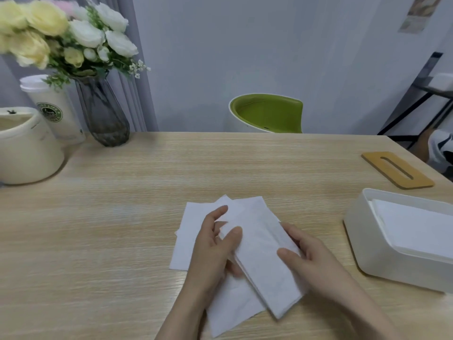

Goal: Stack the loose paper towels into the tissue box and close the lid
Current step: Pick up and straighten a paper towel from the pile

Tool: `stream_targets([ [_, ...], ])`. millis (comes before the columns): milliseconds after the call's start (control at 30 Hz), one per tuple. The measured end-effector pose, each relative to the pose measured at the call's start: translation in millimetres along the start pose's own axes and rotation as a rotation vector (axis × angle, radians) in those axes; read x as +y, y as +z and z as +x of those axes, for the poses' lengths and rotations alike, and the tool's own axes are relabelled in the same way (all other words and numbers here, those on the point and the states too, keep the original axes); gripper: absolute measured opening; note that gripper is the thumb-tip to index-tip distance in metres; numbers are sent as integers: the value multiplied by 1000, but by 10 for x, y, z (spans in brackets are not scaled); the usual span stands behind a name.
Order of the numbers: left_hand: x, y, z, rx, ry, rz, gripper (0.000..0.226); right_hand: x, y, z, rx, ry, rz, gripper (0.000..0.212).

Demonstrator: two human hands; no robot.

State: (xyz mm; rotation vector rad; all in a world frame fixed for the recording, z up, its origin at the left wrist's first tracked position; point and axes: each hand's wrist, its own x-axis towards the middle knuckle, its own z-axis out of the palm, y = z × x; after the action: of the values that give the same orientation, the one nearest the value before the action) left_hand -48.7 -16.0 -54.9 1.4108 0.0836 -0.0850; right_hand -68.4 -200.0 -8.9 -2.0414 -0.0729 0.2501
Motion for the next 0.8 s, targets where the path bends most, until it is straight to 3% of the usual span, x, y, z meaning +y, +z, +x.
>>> stream_targets([
  [100,41,-47,25,-117,38,168,45,-46,-169,15,-122,-24,24,39],
  [167,63,-28,14,-135,69,198,44,-29,-222,36,-67,-46,47,37],
  [267,67,19,1,32,139,105,42,93,-250,49,134,-42,170,45],
  [333,53,45,-10,158,149,5,39,188,-197,29,176,30,454,51],
  [400,30,79,-37,178,162,-10,39,262,-104,-3,181,64,619,46],
  [533,3,146,-92,67,188,66,46,336,-2,-29,321,-44,448,26],
  [667,7,140,-104,26,231,147,53,342,5,-13,404,-122,309,29],
  [800,-42,137,-137,-20,193,199,54,468,99,-38,391,-78,266,28],
])
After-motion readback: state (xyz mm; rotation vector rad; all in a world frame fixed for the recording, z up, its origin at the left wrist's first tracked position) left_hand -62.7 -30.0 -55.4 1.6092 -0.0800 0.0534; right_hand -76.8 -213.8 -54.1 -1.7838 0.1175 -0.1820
